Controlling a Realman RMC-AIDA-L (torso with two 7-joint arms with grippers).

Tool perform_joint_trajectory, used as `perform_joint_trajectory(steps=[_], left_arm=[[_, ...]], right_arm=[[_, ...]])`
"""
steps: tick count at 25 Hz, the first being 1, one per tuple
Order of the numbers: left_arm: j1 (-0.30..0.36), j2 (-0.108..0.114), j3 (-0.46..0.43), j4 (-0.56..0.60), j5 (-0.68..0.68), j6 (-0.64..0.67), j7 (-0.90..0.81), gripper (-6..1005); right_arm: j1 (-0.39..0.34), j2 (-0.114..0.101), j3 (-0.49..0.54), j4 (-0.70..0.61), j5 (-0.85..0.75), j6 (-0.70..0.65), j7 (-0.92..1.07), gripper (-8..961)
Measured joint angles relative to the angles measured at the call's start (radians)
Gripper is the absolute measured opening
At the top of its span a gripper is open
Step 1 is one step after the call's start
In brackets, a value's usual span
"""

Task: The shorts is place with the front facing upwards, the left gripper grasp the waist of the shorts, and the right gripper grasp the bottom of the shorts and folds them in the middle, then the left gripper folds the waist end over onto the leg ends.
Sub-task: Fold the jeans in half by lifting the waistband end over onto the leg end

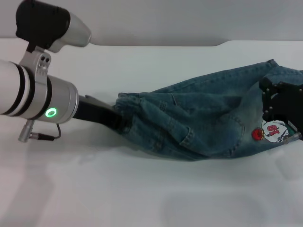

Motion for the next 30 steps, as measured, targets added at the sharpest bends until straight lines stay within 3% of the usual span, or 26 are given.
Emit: perform_joint_trajectory(steps=[1,2,19,26,30], left_arm=[[0.000,0.000,0.000,0.000,0.000,0.000,0.000,80],[0.017,0.001,-0.029,-0.086,-0.042,0.006,0.030,80],[0.029,0.001,-0.085,-0.306,-0.053,0.019,0.044,79],[0.019,0.001,-0.113,-0.373,-0.061,0.006,0.053,79],[0.020,0.002,-0.123,-0.374,-0.094,0.004,0.072,79]], right_arm=[[0.000,0.000,-0.004,0.000,0.000,0.000,0.000,-1],[0.002,0.000,-0.008,-0.001,0.000,0.000,0.000,-1],[0.087,0.002,-0.036,-0.097,0.052,-0.001,0.013,0],[0.208,0.004,-0.144,-0.213,0.143,-0.005,0.016,-1],[0.241,0.005,-0.167,-0.240,0.157,-0.006,0.016,-1]])
